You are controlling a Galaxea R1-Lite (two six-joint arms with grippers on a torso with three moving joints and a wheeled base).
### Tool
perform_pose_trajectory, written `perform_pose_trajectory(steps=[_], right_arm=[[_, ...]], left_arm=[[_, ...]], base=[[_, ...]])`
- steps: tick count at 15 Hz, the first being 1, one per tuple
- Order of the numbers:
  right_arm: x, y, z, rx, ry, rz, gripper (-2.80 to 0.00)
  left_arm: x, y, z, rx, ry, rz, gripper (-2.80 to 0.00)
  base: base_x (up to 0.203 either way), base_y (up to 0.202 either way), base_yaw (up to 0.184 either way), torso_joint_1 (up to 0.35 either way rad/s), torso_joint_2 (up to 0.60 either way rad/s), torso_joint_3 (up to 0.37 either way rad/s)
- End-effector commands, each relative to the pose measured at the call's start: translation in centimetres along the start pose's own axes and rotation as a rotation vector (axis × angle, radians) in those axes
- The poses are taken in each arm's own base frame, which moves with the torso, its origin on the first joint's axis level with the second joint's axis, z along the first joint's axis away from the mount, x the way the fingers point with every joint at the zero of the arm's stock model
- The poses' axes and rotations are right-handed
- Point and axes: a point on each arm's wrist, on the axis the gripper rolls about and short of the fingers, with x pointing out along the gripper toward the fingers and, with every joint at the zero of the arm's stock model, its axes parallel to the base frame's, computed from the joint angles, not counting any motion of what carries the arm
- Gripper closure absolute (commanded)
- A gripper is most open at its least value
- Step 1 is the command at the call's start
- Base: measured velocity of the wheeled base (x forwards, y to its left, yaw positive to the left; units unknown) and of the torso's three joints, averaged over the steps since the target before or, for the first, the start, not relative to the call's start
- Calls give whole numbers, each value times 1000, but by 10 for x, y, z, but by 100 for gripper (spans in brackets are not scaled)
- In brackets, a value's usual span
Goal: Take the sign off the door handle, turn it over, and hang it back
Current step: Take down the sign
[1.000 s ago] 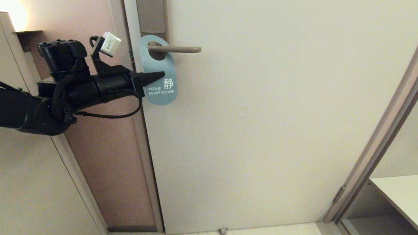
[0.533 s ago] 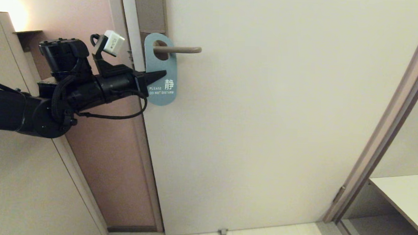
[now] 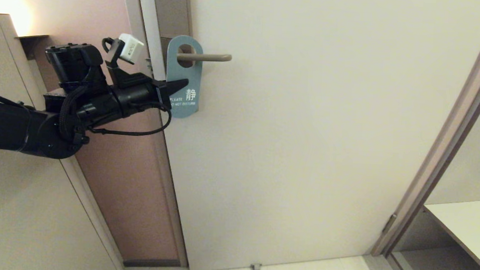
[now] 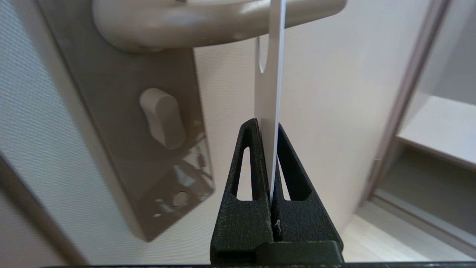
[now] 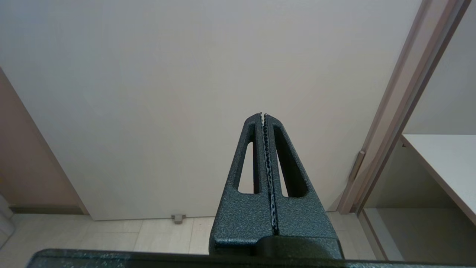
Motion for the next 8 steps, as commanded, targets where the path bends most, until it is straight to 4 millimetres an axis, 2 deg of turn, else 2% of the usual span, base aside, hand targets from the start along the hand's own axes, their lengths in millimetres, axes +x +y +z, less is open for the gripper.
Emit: perform_pose_trajectory(steps=[1,8], right_arm=[[0,0,0,0,0,1,0],[0,0,0,0,0,1,0]], left_arm=[[0,-1,1,14,-5,6,0],[0,-18,5,17,-9,9,0]], base=[[0,0,0,0,0,0],[0,0,0,0,0,0]])
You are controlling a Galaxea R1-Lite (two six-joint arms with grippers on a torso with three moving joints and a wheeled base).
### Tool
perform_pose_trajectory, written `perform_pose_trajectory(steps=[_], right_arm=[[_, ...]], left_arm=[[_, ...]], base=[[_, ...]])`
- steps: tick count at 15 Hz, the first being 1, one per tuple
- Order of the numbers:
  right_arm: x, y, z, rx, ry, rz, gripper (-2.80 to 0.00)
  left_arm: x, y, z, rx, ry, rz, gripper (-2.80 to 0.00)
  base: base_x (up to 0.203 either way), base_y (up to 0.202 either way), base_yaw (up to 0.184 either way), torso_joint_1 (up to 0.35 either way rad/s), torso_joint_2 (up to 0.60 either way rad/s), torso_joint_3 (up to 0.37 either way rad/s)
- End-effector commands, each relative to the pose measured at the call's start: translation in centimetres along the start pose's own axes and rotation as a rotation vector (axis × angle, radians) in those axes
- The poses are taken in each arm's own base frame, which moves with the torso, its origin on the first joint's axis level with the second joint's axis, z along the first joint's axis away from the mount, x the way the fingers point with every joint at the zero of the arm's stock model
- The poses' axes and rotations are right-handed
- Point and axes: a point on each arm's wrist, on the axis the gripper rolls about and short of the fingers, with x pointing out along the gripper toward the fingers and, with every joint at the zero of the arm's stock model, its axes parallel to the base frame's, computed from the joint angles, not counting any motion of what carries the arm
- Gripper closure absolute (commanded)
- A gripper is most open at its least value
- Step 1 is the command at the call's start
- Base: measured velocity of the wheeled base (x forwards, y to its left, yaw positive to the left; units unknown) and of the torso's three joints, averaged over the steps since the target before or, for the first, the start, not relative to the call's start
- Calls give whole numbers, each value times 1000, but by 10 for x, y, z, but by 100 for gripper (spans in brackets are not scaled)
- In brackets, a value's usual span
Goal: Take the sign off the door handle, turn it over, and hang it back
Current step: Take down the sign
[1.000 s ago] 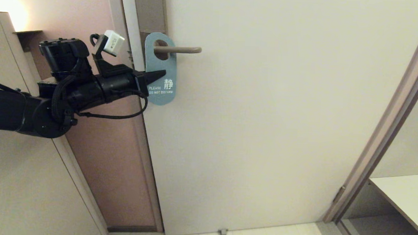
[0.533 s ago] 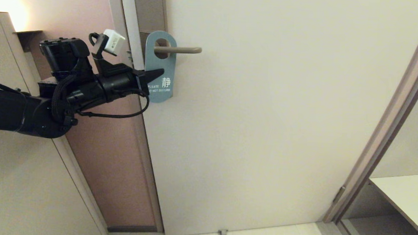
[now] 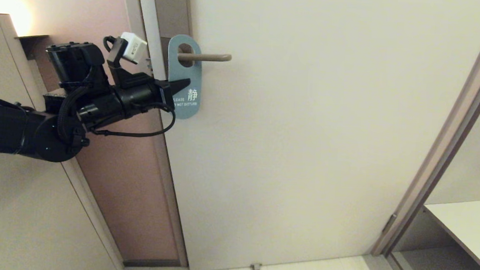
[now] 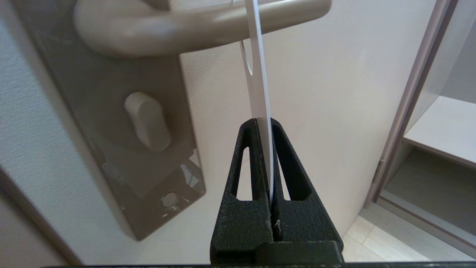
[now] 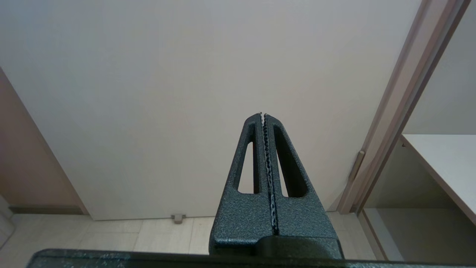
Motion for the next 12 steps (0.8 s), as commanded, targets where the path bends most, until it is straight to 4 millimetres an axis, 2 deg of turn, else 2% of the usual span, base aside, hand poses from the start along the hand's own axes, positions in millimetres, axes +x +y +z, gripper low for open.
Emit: perform_pose_trajectory(steps=[1,7,12], right_arm=[[0,0,0,0,0,1,0],[0,0,0,0,0,1,0],[0,0,0,0,0,1,0]], left_arm=[[1,-5,2,3,-9,-9,0],[10,-24,2,-1,-10,19,0],[19,-31,-7,-11,11,40,0]], base=[[0,0,0,0,0,0],[0,0,0,0,0,0],[0,0,0,0,0,0]])
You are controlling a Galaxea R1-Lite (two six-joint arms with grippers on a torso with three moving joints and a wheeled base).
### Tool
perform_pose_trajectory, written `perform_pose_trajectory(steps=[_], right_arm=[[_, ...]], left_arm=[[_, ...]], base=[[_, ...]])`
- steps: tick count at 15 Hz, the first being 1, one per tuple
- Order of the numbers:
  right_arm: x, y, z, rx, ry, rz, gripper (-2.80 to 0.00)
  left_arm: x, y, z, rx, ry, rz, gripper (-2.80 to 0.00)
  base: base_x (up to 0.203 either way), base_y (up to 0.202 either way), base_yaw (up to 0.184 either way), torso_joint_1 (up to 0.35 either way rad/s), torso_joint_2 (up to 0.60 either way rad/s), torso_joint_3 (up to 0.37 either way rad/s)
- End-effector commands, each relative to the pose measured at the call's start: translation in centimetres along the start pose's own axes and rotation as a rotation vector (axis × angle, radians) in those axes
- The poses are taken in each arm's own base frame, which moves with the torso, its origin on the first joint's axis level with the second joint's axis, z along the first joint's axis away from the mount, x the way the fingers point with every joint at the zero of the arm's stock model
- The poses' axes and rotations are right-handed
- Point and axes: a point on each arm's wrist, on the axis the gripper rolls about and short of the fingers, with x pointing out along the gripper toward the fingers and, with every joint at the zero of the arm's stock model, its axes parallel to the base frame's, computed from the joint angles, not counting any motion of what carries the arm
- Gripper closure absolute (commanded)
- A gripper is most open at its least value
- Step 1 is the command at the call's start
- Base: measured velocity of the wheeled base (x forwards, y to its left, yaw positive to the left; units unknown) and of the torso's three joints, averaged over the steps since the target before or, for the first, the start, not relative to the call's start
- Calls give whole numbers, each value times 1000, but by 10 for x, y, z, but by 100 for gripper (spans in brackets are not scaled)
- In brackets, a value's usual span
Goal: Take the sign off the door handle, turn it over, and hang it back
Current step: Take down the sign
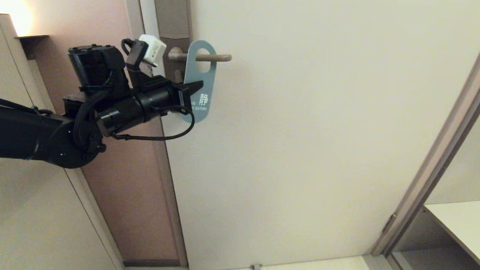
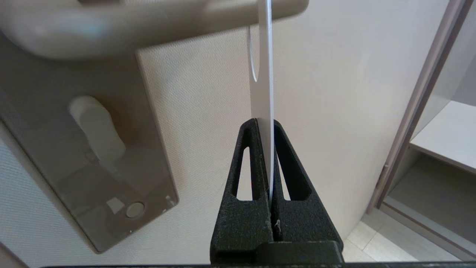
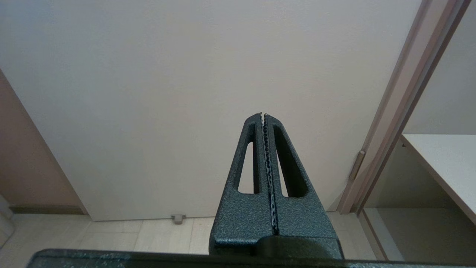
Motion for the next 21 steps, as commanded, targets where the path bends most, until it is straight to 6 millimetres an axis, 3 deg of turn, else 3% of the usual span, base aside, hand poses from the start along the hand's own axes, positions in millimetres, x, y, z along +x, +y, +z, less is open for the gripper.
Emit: perform_pose_trajectory(steps=[1,5,13,21], right_arm=[[0,0,0,0,-1,1,0],[0,0,0,0,-1,1,0],[0,0,0,0,-1,1,0],[0,0,0,0,-1,1,0]], left_arm=[[5,0,-6,-4,12,-2,0],[12,2,-17,-11,33,2,0],[36,-9,-6,2,-28,-23,0],[48,-7,-18,-4,-10,-26,0]], base=[[0,0,0,0,0,0],[0,0,0,0,0,0],[0,0,0,0,0,0],[0,0,0,0,0,0]])
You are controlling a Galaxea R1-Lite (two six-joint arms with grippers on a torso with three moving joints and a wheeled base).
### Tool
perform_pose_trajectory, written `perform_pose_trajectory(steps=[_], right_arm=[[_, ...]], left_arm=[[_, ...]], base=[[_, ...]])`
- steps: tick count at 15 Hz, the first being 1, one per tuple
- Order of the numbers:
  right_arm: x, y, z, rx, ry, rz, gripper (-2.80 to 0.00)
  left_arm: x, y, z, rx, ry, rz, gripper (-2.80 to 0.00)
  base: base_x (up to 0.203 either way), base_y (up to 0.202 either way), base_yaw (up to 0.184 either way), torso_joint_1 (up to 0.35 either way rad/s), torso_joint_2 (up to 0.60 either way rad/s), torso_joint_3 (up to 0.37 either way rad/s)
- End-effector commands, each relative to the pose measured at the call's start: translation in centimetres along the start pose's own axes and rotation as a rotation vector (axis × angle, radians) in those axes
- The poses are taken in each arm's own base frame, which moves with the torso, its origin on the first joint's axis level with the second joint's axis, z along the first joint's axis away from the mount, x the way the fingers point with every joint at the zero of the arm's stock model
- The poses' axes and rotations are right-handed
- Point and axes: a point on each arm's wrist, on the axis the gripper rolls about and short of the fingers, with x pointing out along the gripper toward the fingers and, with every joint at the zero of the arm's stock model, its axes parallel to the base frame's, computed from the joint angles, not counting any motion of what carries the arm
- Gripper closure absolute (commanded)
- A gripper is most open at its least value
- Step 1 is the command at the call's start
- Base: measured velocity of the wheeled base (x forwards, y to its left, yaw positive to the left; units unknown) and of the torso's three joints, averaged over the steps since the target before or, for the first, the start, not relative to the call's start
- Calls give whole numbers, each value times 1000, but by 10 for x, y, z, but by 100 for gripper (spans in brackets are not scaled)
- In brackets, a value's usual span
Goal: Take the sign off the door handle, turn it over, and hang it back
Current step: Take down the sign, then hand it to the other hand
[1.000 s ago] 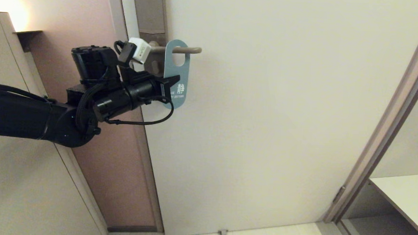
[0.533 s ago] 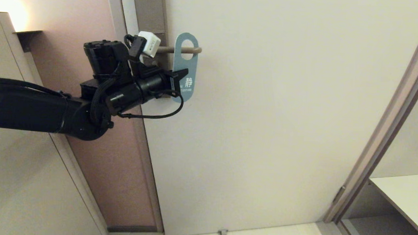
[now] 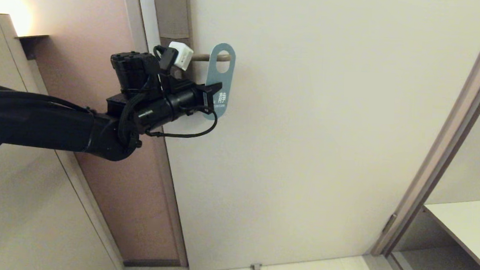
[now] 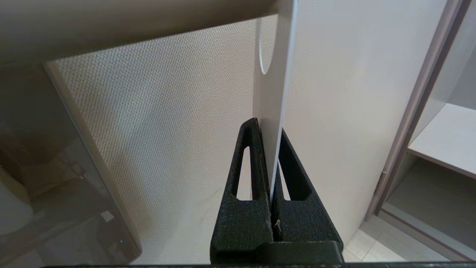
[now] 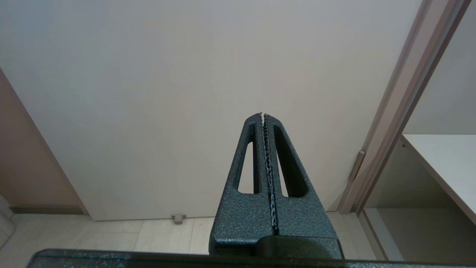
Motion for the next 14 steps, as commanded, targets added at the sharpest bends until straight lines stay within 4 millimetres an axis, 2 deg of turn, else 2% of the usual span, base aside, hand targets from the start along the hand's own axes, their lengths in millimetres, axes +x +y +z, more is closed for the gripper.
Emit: perform_pose_trajectory(steps=[1,10,14], right_arm=[[0,0,0,0,0,1,0],[0,0,0,0,0,1,0],[0,0,0,0,0,1,0]], left_arm=[[5,1,-5,-2,4,-3,0],[5,-29,5,-5,-15,-76,0],[-17,-59,12,-15,-1,-150,0]], base=[[0,0,0,0,0,0],[0,0,0,0,0,0],[0,0,0,0,0,0]])
